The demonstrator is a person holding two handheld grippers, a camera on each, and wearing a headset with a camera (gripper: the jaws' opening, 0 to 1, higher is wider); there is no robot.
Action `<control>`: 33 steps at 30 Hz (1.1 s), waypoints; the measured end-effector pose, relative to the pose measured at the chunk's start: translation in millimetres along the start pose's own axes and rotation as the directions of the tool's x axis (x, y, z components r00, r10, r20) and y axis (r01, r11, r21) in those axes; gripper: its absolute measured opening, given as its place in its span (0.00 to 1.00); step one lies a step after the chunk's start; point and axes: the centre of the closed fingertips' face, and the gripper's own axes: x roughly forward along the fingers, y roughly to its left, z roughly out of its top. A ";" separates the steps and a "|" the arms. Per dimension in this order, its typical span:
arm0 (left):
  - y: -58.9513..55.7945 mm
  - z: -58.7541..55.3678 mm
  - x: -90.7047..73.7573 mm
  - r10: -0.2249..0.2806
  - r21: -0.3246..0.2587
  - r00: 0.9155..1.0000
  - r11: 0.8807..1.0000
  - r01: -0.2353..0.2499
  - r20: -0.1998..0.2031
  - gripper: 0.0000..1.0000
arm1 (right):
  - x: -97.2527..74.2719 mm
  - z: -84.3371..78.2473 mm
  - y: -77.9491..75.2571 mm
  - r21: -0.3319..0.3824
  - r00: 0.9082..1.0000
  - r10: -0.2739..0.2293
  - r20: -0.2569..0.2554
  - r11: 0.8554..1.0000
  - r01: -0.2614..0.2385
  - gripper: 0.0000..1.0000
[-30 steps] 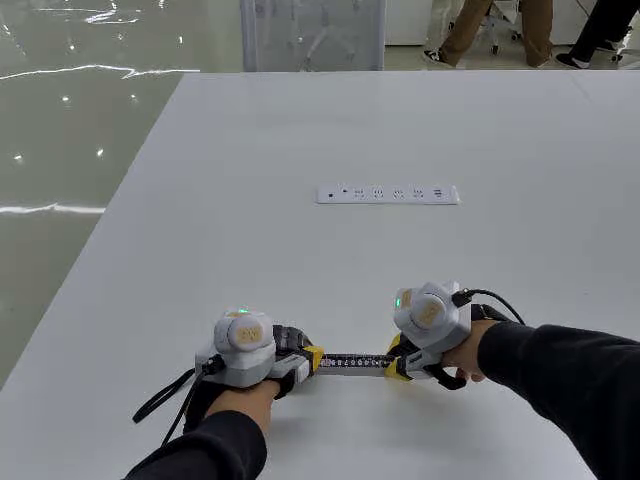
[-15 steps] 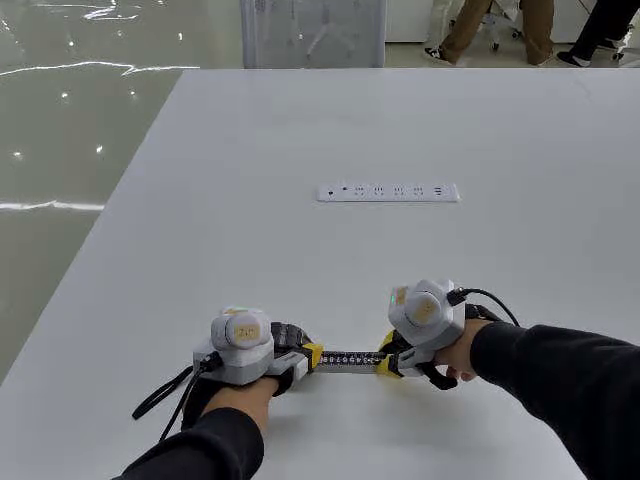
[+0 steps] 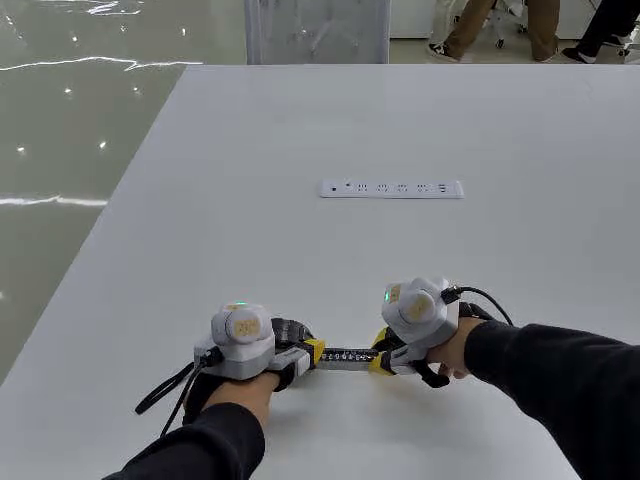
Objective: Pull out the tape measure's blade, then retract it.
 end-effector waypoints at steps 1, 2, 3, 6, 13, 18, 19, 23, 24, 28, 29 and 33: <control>0.0 0.0 -0.1 -0.001 0.001 1.000 1.000 0.001 0.000 0.61 | 1.6 2.5 0.2 -0.002 1.000 0.000 0.006 1.000 0.000 0.12; -0.1 -0.1 -0.2 -0.001 0.002 1.000 1.000 0.001 0.000 0.61 | 2.9 4.5 0.9 -0.003 1.000 0.000 0.006 1.000 0.000 0.12; 0.0 -0.1 -0.1 -0.001 0.001 1.000 1.000 0.001 -0.001 0.61 | 3.6 5.7 1.1 -0.004 1.000 0.000 0.007 1.000 0.000 0.12; 0.0 -0.1 -0.2 0.000 0.002 1.000 1.000 0.000 -0.001 0.61 | 4.2 7.0 -0.5 -0.003 1.000 0.001 0.006 1.000 -0.001 0.12; 0.3 0.0 0.1 0.001 0.001 1.000 1.000 -0.001 -0.003 0.61 | 5.0 9.1 -1.4 0.008 1.000 0.006 0.010 1.000 -0.006 0.12; 0.3 -0.3 -0.2 0.000 -0.001 1.000 1.000 0.000 -0.006 0.61 | 6.6 11.1 -1.2 0.003 1.000 0.010 0.009 1.000 -0.010 0.12; 0.2 -0.3 -0.1 0.001 -0.001 1.000 1.000 -0.001 -0.007 0.61 | 7.3 12.0 -1.5 0.000 1.000 0.011 0.008 1.000 -0.011 0.12; 0.1 -0.3 -0.1 0.001 -0.002 1.000 1.000 -0.001 -0.006 0.61 | 9.1 13.7 -1.5 0.003 1.000 0.012 0.011 1.000 -0.012 0.12; 0.1 -0.4 0.0 0.000 -0.002 1.000 1.000 0.000 -0.008 0.61 | 9.2 14.1 -1.5 0.004 1.000 0.012 0.015 1.000 -0.012 0.12; 0.1 -0.1 0.0 0.001 -0.004 1.000 1.000 -0.001 -0.010 0.61 | 10.4 16.0 -1.0 0.002 1.000 0.015 0.021 1.000 -0.015 0.12; 0.3 -0.1 0.0 0.002 -0.005 1.000 1.000 -0.002 -0.009 0.61 | 11.0 16.8 -0.9 0.001 1.000 0.016 0.021 1.000 -0.016 0.12; 0.4 -0.1 0.0 0.000 -0.007 1.000 1.000 0.000 -0.012 0.61 | 13.0 18.9 0.5 -0.003 0.999 0.019 0.026 1.000 -0.019 0.12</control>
